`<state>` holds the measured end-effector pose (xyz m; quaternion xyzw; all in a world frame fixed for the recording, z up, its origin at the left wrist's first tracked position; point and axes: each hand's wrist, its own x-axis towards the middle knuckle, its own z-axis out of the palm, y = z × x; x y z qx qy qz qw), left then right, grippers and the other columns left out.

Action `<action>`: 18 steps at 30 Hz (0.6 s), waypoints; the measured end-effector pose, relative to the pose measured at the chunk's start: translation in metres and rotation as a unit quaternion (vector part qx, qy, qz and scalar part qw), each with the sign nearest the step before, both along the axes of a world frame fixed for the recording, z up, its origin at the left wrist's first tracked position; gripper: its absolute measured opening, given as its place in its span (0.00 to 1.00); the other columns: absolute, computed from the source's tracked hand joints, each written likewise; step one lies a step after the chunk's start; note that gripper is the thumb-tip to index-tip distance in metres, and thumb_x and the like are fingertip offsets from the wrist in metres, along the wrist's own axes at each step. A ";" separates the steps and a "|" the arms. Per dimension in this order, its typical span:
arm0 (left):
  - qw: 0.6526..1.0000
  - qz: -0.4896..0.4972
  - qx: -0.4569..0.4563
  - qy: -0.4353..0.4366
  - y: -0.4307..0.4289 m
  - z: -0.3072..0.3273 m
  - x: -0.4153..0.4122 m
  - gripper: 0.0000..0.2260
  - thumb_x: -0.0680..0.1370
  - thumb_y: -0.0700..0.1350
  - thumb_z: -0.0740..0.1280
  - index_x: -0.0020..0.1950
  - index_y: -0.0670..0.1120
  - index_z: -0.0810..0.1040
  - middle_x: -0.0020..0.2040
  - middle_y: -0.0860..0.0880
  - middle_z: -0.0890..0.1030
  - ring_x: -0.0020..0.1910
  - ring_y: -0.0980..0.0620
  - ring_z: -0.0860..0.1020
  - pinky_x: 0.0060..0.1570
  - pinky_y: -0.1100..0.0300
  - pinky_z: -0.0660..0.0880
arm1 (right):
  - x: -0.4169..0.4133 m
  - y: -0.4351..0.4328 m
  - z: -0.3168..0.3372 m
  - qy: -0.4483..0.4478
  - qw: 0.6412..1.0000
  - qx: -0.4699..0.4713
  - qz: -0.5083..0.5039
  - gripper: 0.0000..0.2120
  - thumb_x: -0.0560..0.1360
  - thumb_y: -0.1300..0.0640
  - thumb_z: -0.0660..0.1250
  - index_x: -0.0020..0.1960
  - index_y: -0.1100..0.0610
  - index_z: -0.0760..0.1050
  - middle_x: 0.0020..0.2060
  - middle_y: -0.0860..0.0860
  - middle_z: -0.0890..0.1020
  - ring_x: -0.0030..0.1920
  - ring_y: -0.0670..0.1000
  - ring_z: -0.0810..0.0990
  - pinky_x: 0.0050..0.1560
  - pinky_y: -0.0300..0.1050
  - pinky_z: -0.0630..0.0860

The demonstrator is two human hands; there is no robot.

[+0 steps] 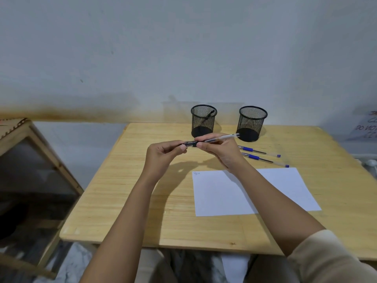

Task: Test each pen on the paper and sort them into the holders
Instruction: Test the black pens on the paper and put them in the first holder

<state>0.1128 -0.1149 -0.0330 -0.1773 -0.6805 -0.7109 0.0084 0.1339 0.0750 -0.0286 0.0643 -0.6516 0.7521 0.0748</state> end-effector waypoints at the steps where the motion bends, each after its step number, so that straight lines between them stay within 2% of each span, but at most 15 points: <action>1: 1.000 -0.005 -0.004 -0.002 0.002 0.001 0.001 0.06 0.72 0.37 0.71 0.45 0.46 0.84 0.40 0.50 0.85 0.43 0.50 0.82 0.49 0.62 0.78 | 0.001 -0.003 0.001 -0.002 1.000 0.006 0.003 0.08 0.65 0.65 0.75 0.43 0.56 0.84 0.40 0.53 0.85 0.46 0.52 0.82 0.55 0.46 0.77; 3: 1.000 -0.016 -0.019 0.000 0.004 0.002 0.004 0.06 0.72 0.36 0.70 0.45 0.45 0.84 0.39 0.52 0.85 0.41 0.53 0.82 0.48 0.62 0.78 | 0.004 -0.006 0.001 0.000 1.000 0.025 0.001 0.08 0.66 0.66 0.74 0.43 0.56 0.84 0.39 0.52 0.85 0.46 0.51 0.82 0.54 0.46 0.76; 4: 1.000 -0.001 -0.019 0.004 -0.002 0.001 0.004 0.05 0.72 0.36 0.70 0.44 0.44 0.83 0.38 0.54 0.85 0.40 0.56 0.81 0.46 0.63 0.77 | 0.006 -0.002 0.001 0.010 0.999 0.036 -0.013 0.08 0.67 0.66 0.73 0.44 0.57 0.83 0.39 0.50 0.85 0.44 0.48 0.81 0.51 0.43 0.76; 6: 0.994 0.096 0.040 -0.020 -0.036 -0.002 -0.003 0.03 0.72 0.37 0.69 0.43 0.42 0.81 0.36 0.56 0.85 0.39 0.61 0.81 0.45 0.67 0.77 | 0.011 0.027 0.003 0.011 0.996 0.008 -0.083 0.07 0.68 0.67 0.71 0.46 0.61 0.82 0.37 0.47 0.85 0.41 0.43 0.80 0.45 0.35 0.75; 8: 0.976 0.190 0.096 -0.039 -0.087 -0.006 -0.012 0.04 0.72 0.40 0.69 0.45 0.44 0.81 0.36 0.54 0.85 0.39 0.59 0.82 0.45 0.68 0.78 | 0.018 0.070 0.004 0.006 0.987 -0.061 -0.147 0.09 0.65 0.63 0.74 0.45 0.60 0.82 0.39 0.48 0.85 0.43 0.44 0.81 0.42 0.33 0.76; 10: 0.982 0.180 0.048 -0.033 -0.101 -0.004 -0.015 0.07 0.70 0.43 0.71 0.47 0.45 0.82 0.36 0.54 0.85 0.39 0.58 0.83 0.47 0.67 0.78 | 0.023 0.085 0.005 -0.002 0.986 -0.068 -0.154 0.10 0.61 0.59 0.76 0.42 0.57 0.83 0.38 0.48 0.85 0.42 0.44 0.82 0.42 0.32 0.76; 13: 0.990 0.126 -0.056 -0.019 -0.057 -0.010 -0.019 0.07 0.72 0.39 0.71 0.50 0.43 0.82 0.33 0.57 0.84 0.37 0.60 0.81 0.47 0.66 0.77 | 0.019 0.056 -0.008 -0.029 0.988 -0.017 -0.152 0.08 0.64 0.63 0.75 0.42 0.58 0.81 0.34 0.46 0.84 0.37 0.42 0.80 0.37 0.31 0.74; 15: 0.990 0.105 -0.092 -0.023 -0.031 -0.020 -0.019 0.07 0.72 0.39 0.71 0.49 0.45 0.83 0.34 0.57 0.84 0.38 0.61 0.80 0.46 0.66 0.76 | 0.015 0.038 -0.019 -0.042 0.985 0.004 -0.167 0.09 0.63 0.63 0.77 0.41 0.57 0.81 0.36 0.51 0.84 0.40 0.47 0.81 0.40 0.35 0.74; 18: 0.980 0.110 -0.163 -0.025 -0.021 -0.038 -0.018 0.06 0.73 0.41 0.71 0.49 0.45 0.83 0.43 0.55 0.83 0.44 0.60 0.80 0.43 0.72 0.72 | 0.015 0.031 -0.028 -0.073 0.980 0.026 -0.182 0.10 0.59 0.56 0.79 0.38 0.54 0.82 0.41 0.57 0.83 0.46 0.53 0.81 0.47 0.46 0.75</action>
